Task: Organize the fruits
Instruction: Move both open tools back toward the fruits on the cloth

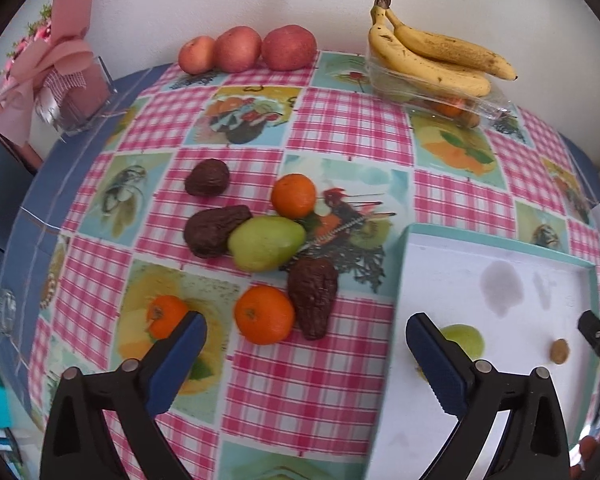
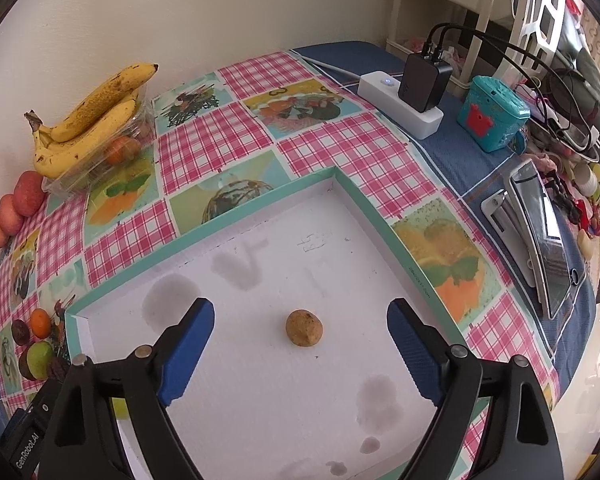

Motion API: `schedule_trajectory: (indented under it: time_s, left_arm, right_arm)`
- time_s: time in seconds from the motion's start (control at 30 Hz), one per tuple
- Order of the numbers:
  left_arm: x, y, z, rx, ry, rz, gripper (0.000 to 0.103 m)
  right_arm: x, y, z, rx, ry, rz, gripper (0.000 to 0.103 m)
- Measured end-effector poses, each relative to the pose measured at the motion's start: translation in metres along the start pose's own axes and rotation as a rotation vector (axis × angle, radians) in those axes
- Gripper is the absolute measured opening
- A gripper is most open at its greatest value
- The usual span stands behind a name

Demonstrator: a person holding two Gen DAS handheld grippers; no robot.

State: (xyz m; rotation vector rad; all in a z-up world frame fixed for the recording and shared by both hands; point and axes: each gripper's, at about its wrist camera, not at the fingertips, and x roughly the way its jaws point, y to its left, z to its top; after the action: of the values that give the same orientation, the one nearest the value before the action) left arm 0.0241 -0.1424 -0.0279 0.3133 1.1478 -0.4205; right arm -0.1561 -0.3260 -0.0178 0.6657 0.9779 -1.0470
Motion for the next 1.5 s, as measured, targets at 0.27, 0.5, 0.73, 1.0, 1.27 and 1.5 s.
schedule_trajectory:
  time_s: [0.27, 0.5, 0.73, 1.0, 1.27, 1.5]
  left_arm:
    - [0.001, 0.001, 0.001, 0.014, -0.017, 0.038, 0.103]
    - [-0.003, 0.002, 0.002, 0.024, -0.032, 0.048, 0.103]
    - [-0.009, 0.001, 0.004, 0.046, -0.057, 0.055, 0.103]
    - [-0.019, 0.015, 0.010, 0.023, -0.083, 0.049, 0.103]
    - [-0.022, 0.053, 0.019, -0.049, -0.102, 0.080, 0.103]
    - [-0.017, 0.114, 0.024, -0.199, -0.086, 0.111, 0.103]
  right_arm:
    - [-0.002, 0.002, 0.000, -0.013, -0.018, 0.005, 0.089]
    - [-0.003, 0.004, -0.001, -0.011, -0.032, 0.038, 0.090]
    - [-0.007, 0.008, -0.001, -0.008, -0.073, 0.082, 0.090]
    - [-0.009, 0.016, -0.007, -0.045, -0.093, 0.123, 0.090]
    - [-0.013, 0.035, -0.014, -0.115, -0.094, 0.153, 0.090]
    - [-0.026, 0.073, -0.021, -0.227, -0.145, 0.211, 0.090]
